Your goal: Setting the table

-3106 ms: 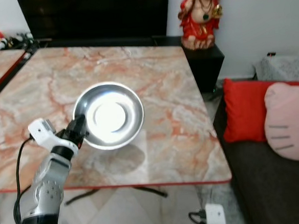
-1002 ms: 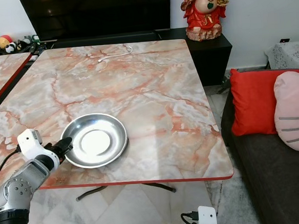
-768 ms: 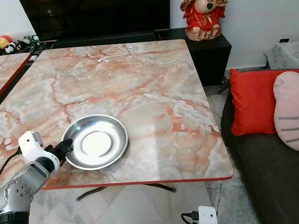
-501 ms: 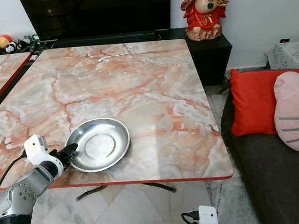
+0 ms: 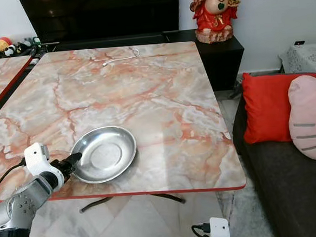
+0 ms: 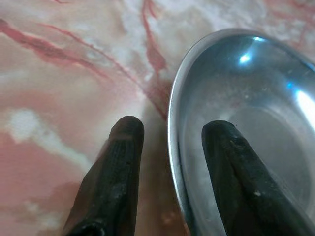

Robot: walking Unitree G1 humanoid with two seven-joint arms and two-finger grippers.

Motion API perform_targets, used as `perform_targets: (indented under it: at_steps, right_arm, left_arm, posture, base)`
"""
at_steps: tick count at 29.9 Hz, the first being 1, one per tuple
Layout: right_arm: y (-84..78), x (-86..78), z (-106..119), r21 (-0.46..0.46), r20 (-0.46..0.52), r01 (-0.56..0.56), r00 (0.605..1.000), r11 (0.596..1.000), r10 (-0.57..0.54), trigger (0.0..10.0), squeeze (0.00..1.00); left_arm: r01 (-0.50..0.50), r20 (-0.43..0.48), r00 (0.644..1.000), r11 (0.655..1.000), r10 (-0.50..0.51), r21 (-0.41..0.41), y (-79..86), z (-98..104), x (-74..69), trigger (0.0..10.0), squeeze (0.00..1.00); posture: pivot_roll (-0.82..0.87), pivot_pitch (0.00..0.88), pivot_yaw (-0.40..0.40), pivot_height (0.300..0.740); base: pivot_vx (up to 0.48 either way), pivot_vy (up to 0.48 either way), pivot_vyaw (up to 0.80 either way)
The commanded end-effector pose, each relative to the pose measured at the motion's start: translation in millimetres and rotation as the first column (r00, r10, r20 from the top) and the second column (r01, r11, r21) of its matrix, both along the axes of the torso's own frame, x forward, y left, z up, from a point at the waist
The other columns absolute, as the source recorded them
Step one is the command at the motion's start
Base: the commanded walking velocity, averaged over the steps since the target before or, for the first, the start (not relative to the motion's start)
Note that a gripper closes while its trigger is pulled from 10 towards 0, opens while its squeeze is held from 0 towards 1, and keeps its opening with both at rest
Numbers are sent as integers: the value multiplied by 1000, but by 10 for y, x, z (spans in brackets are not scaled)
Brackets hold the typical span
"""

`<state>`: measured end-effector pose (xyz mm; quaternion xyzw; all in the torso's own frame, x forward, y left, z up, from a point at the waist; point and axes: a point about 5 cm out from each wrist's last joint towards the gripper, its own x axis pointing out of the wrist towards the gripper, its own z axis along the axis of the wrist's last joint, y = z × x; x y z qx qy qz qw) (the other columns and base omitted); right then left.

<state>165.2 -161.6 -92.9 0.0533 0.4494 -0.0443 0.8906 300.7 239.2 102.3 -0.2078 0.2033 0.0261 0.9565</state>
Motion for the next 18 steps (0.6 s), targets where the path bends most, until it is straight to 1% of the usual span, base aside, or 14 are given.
perform_targets:
  at_steps: [1, 4, 7, 8, 9, 10, 11, 12, 13, 14, 16, 18]
  right_arm:
    - [10, -10, -7, 1, -11, -10, 1000, 1000, 10, 10000, 0]
    - [11, -11, -7, 1, -10, -12, 1000, 1000, 12, 10000, 0]
    - [11, -10, -7, 1, -10, -13, 1000, 1000, 13, 10000, 0]
    - [11, -10, -7, 1, -10, -13, 1000, 1000, 13, 10000, 0]
    - [9, -11, -7, 0, -10, -14, 1000, 1000, 14, 10000, 0]
    - [7, -11, -7, 0, -10, -15, 1000, 1000, 15, 10000, 0]
    - [7, -11, -7, 0, -10, -15, 1000, 1000, 15, 10000, 0]
    - [3, -11, -7, -1, -11, -15, 1000, 1000, 15, 10000, 0]
    - [2, -10, -7, -1, -11, -15, 1000, 1000, 15, 10000, 0]
    - [0, -9, -6, -2, -11, -16, 1000, 1000, 15, 10000, 0]
    - [-2, -8, -6, -2, -11, -16, 1000, 1000, 16, 10000, 0]
    - [-4, -5, -4, -3, -10, -15, 1000, 1000, 15, 10000, 0]
  left_arm:
    - [9, 33, 999, 999, -10, 52, 38, 85, -1, 10000, 1000]
    - [-13, 54, 998, 996, 8, 93, 96, 134, 13, 10000, 1000]
    - [-4, 75, 997, 987, -8, 162, 128, 176, 21, 10000, 1000]
    - [-4, 75, 997, 987, -8, 162, 128, 176, 21, 10000, 1000]
    - [0, 94, 995, 984, -16, 176, 128, 203, 21, 10000, 1000]
    - [0, 118, 993, 983, -22, 184, 127, 233, 22, 10000, 118]
    - [0, 118, 993, 983, -22, 184, 127, 233, 22, 10000, 118]
    - [-14, 193, 981, 984, -20, 176, 126, 325, 28, 10000, 0]
    - [-20, 223, 975, 984, -20, 176, 126, 364, 30, 10000, 0]
    - [-22, 262, 965, 981, -30, 192, 119, 415, 32, 10000, 0]
    - [-8, 327, 942, 966, -80, 259, 75, 509, 32, 10000, 0]
    - [7, 380, 910, 923, -165, 385, -23, 608, 32, 10000, 0]
  posture:
    - [113, 0, 14, 740]
    - [114, 0, 14, 740]
    - [114, 0, 14, 740]
    - [114, 0, 14, 740]
    - [114, 0, 11, 740]
    - [115, 0, 10, 740]
    - [115, 0, 10, 740]
    - [113, 0, 6, 740]
    - [113, 0, 6, 740]
    - [113, 0, 6, 740]
    - [113, 0, 4, 740]
    - [113, 0, 3, 740]
  base:
    - [0, 0, 0]
    - [0, 0, 0]
    - [0, 0, 0]
    - [0, 0, 0]
    - [0, 0, 0]
    - [0, 0, 0]
    - [0, 0, 0]
    - [0, 0, 0]
    - [0, 0, 0]
    - [0, 0, 0]
    - [0, 0, 0]
    - [0, 0, 0]
